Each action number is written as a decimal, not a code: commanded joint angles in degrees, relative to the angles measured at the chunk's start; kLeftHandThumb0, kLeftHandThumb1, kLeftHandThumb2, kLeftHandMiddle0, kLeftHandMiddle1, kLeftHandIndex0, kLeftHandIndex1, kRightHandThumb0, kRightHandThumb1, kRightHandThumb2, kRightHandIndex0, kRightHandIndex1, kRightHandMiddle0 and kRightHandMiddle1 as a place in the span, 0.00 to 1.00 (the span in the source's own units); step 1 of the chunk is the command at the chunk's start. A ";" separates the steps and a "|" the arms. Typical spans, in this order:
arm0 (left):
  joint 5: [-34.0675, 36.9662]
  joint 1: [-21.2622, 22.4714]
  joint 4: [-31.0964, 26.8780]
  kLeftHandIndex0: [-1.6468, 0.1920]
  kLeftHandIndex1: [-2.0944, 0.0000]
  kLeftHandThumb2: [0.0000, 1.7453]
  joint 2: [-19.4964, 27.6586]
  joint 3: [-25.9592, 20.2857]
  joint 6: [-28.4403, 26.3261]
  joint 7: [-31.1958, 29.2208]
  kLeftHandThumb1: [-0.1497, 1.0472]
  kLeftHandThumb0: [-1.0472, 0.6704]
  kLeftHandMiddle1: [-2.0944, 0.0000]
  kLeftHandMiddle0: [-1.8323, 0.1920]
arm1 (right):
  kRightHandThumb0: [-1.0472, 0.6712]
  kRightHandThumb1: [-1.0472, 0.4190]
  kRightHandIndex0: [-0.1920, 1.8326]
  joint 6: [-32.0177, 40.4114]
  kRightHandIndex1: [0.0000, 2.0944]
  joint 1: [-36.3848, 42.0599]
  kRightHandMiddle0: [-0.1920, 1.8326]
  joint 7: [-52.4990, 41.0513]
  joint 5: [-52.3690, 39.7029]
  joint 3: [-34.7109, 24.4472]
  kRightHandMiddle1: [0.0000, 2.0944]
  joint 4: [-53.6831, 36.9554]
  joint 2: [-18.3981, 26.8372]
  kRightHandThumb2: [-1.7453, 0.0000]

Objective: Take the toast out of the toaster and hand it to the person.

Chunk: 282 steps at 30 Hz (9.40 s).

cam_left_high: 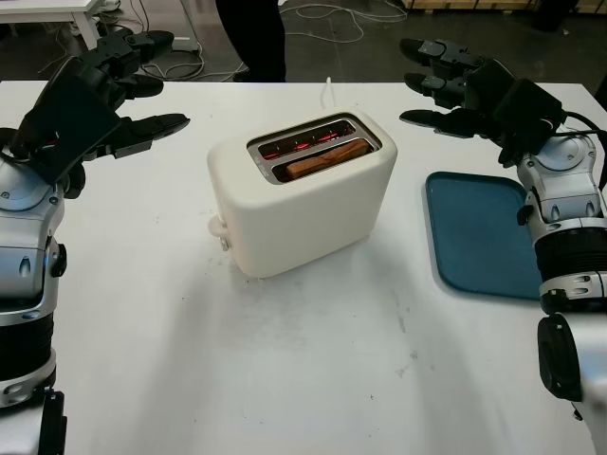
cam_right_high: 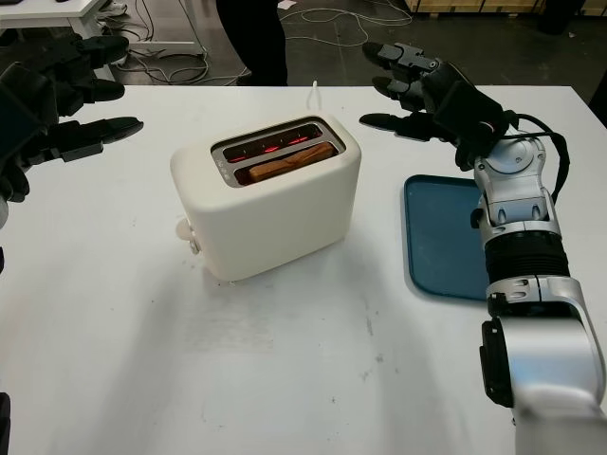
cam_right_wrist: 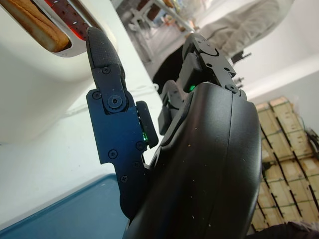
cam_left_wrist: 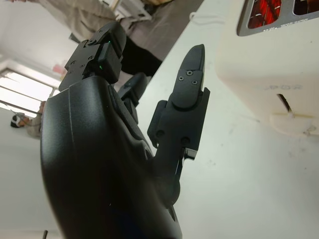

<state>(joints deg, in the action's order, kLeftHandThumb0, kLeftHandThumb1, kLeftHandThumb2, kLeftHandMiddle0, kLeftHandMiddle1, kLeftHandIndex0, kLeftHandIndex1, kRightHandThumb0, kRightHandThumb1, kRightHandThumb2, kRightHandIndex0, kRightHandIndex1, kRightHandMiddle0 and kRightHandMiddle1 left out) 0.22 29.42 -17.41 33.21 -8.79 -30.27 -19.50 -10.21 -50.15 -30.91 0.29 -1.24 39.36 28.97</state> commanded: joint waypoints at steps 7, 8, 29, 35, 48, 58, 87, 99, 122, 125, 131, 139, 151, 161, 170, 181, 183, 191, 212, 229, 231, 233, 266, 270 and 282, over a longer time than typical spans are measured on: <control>0.34 0.00 -0.28 0.81 0.83 0.04 -0.24 -0.64 -0.28 0.65 0.89 0.49 0.60 0.91 | 0.26 0.09 0.22 0.11 0.00 0.54 0.21 -0.01 -0.50 -0.35 0.00 -0.17 -0.35 0.98; 0.31 -0.02 -0.27 0.81 0.83 0.04 -0.29 -0.66 -0.27 0.74 0.89 0.49 0.60 0.91 | 0.27 0.09 0.22 -0.16 0.00 0.55 0.21 -0.02 -0.44 -0.32 0.00 -0.06 -0.32 0.98; 0.08 -0.27 -1.28 0.84 0.80 0.06 -0.48 -0.44 -1.24 1.36 0.89 0.48 0.61 0.91 | 0.28 0.09 0.22 1.03 0.00 0.80 0.21 -0.06 -0.90 -0.49 0.00 -0.85 -0.58 0.98; 0.17 -0.11 -1.34 0.84 0.79 0.07 -0.73 -0.57 -1.59 1.39 0.89 0.46 0.62 0.91 | 0.28 0.09 0.22 0.53 0.00 0.90 0.21 0.18 -0.38 -0.18 0.00 -1.11 -0.40 0.97; 0.02 -0.18 -1.96 0.85 0.78 0.07 -0.81 -0.62 -2.32 1.52 0.89 0.46 0.62 0.91 | 0.27 0.09 0.22 0.72 0.00 0.92 0.21 0.10 -0.58 -0.30 0.00 -0.84 -0.45 0.98; 0.40 0.01 -2.47 0.85 0.77 0.07 -1.46 -0.72 -3.74 2.08 0.89 0.45 0.62 0.91 | 0.28 0.09 0.22 0.05 0.01 0.88 0.21 0.71 -0.73 -0.62 0.00 -0.94 -0.72 0.99; -0.72 -0.17 -3.48 0.86 0.75 0.07 -0.74 -0.03 -5.01 2.34 0.89 0.47 0.61 0.91 | 0.18 0.26 0.54 -26.73 0.19 -14.55 0.55 -0.97 6.33 5.54 0.09 -0.19 -2.29 1.00; -0.61 -0.41 -3.49 0.85 0.75 0.06 -0.92 -0.36 -5.16 2.56 0.89 0.45 0.61 0.91 | 0.29 0.30 0.47 -29.73 0.32 -14.05 0.57 9.83 21.97 14.38 0.08 1.92 -5.10 1.00; -1.90 -1.14 -4.73 0.84 0.75 0.06 -0.52 0.38 -5.57 2.51 0.89 0.44 0.58 0.90 | 0.37 0.28 0.49 -32.46 0.32 -14.37 0.59 21.81 34.72 21.45 0.05 9.54 -1.18 1.00; -1.86 -1.12 -4.86 0.83 0.75 0.05 -0.64 0.20 -5.65 2.56 0.89 0.44 0.57 0.90 | 0.36 0.27 0.50 -31.19 0.36 -14.36 0.60 20.11 34.99 21.97 0.05 8.95 -0.32 1.00; -0.58 -0.88 -4.67 0.85 0.76 0.06 -1.83 -0.65 -6.01 2.73 0.89 0.46 0.59 0.91 | 0.36 0.26 0.52 -28.84 0.48 -13.75 0.64 15.47 34.59 22.44 0.06 5.98 1.69 1.00; -0.77 -0.80 -4.78 0.85 0.76 0.05 -1.92 -0.57 -5.63 3.04 0.89 0.46 0.59 0.91 | 0.33 0.22 0.47 -27.14 0.67 -13.18 0.57 14.37 36.34 23.91 0.34 4.02 2.93 1.00; -0.52 -0.86 -4.34 0.85 0.76 0.06 -1.68 -0.52 -5.23 2.96 0.89 0.46 0.60 0.91 | 0.29 0.09 0.62 -29.13 0.83 -13.07 0.50 28.64 46.49 28.35 0.80 4.80 3.70 0.83; -0.40 -1.06 -4.18 0.85 0.75 0.06 -1.46 -0.50 -5.16 2.99 0.89 0.46 0.58 0.91 | 0.32 0.09 0.63 -31.55 0.83 -14.25 0.50 38.65 44.27 26.53 0.83 9.20 2.69 0.73; -1.02 -1.11 -4.27 0.84 0.75 0.06 -1.06 -0.22 -5.33 2.88 0.89 0.45 0.58 0.90 | 0.35 0.09 0.59 -32.96 0.83 -18.85 0.45 35.07 34.82 19.53 0.81 14.33 2.77 0.77; -1.28 -1.39 -4.46 0.84 0.75 0.05 -0.64 -0.21 -5.17 2.83 0.89 0.45 0.58 0.91 | 0.31 0.09 0.57 -30.40 0.83 -25.71 0.49 31.47 22.98 10.02 0.64 23.72 3.34 0.75; -1.12 -1.36 -4.36 0.84 0.75 0.05 -0.85 -0.35 -5.17 2.92 0.89 0.45 0.58 0.91 | 0.27 0.09 0.60 -27.18 0.83 -26.67 0.48 31.68 21.64 8.44 0.78 25.10 3.34 0.76; -2.19 -1.58 -4.67 0.83 0.76 0.06 -0.29 0.30 -5.61 3.10 0.89 0.45 0.58 0.90 | 0.38 0.09 0.55 -13.78 0.83 -26.57 0.42 35.19 19.38 5.52 0.80 32.06 1.27 0.77; -2.89 -2.15 -4.86 0.81 0.80 0.06 -0.57 0.28 -5.89 3.21 0.89 0.43 0.60 0.89 | 0.47 0.09 0.49 8.61 0.83 -20.10 0.26 40.37 11.15 -3.86 0.83 38.04 -9.02 0.78; -2.71 -1.93 -4.70 0.80 0.83 0.06 -0.86 0.10 -5.91 3.00 0.89 0.43 0.62 0.89 | 0.47 0.09 0.47 7.02 0.83 -19.80 0.25 39.15 8.77 -6.50 0.83 37.46 -9.60 0.80; -2.74 -1.95 -4.51 0.80 0.83 0.06 -0.67 0.09 -5.66 2.88 0.89 0.43 0.62 0.88 | 0.46 0.09 0.47 7.06 0.83 -19.89 0.25 39.16 9.40 -5.99 0.83 37.45 -9.55 0.80; -2.92 -2.04 -4.62 0.80 0.83 0.06 -0.57 0.13 -5.33 2.92 0.89 0.43 0.63 0.88 | 0.46 0.09 0.47 7.46 0.83 -20.12 0.25 39.48 9.74 -5.69 0.83 37.46 -9.61 0.79; -2.55 -2.10 -4.87 0.78 0.86 0.06 -1.40 -0.22 -6.31 3.41 0.89 0.42 0.62 0.88 | 0.48 0.09 0.44 8.25 0.83 -20.39 0.27 33.71 8.34 -5.74 0.78 37.65 -9.00 0.78; -2.44 -2.32 -4.99 0.78 0.86 0.06 -1.52 -0.42 -6.49 3.34 0.89 0.41 0.63 0.89 | 0.38 0.09 0.42 6.89 0.78 -19.94 0.33 31.89 9.38 -5.00 0.73 37.35 -8.35 0.78; -1.74 -5.82 -5.84 0.78 0.88 0.08 -3.28 -2.93 -3.60 4.44 0.89 0.39 0.63 0.88 | 0.19 0.09 0.15 -4.87 0.01 -14.00 0.19 16.10 3.63 -7.51 0.01 30.83 -6.25 0.73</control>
<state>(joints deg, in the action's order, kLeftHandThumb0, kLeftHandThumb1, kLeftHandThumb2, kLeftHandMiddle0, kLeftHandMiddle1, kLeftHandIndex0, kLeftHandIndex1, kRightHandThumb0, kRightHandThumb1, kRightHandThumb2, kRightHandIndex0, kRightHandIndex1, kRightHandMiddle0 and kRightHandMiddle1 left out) -1.93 24.64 -22.45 30.37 -11.22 -35.23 -15.67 -12.15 -66.05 -13.65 5.15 -8.22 71.94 22.07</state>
